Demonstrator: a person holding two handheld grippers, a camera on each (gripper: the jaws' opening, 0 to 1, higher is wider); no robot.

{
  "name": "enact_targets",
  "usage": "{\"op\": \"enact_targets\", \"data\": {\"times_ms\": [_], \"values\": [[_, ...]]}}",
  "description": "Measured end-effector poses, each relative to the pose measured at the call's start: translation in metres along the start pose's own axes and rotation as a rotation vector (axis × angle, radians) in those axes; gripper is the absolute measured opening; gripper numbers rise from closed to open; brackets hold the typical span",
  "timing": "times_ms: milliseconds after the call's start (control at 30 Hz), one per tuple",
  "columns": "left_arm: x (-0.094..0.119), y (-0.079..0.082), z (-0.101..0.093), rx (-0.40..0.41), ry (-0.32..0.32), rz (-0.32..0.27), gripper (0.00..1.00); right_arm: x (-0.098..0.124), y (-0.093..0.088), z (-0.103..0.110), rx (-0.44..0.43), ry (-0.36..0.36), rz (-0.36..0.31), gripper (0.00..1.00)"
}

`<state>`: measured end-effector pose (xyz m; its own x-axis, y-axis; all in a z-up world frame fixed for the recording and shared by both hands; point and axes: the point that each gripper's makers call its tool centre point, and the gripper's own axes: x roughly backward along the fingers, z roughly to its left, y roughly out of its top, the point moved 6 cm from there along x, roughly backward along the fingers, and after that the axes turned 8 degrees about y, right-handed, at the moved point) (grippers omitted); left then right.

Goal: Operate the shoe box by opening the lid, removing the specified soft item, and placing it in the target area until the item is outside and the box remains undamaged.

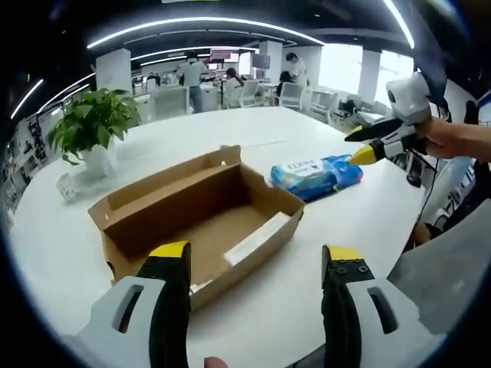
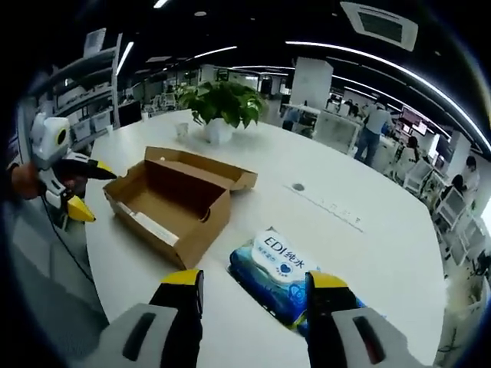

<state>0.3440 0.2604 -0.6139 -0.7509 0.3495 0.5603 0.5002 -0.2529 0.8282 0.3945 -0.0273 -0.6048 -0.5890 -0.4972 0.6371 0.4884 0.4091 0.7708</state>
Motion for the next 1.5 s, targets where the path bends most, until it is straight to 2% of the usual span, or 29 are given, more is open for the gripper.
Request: {"op": "enact_targets", "data": {"times_ms": [333, 600, 967, 1500], "values": [[0.0, 0.001, -0.001, 0.01, -0.009, -0.007, 0.68, -0.006, 0.001, 0.016, -0.025, 0.015, -0.017, 0.51], [0.001, 0.002, -0.004, 0.002, -0.019, -0.012, 0.68, -0.017, 0.007, 0.037, -0.035, 0.044, -0.028, 0.51], [0.004, 0.005, -0.003, 0.015, -0.014, -0.025, 0.68, -0.021, 0.018, 0.066, 0.006, 0.083, -0.027, 0.51], [0.003, 0.005, -0.003, 0.043, -0.018, -0.023, 0.68, -0.053, 0.034, 0.096, 0.089, 0.175, 0.028, 0.51]]}}
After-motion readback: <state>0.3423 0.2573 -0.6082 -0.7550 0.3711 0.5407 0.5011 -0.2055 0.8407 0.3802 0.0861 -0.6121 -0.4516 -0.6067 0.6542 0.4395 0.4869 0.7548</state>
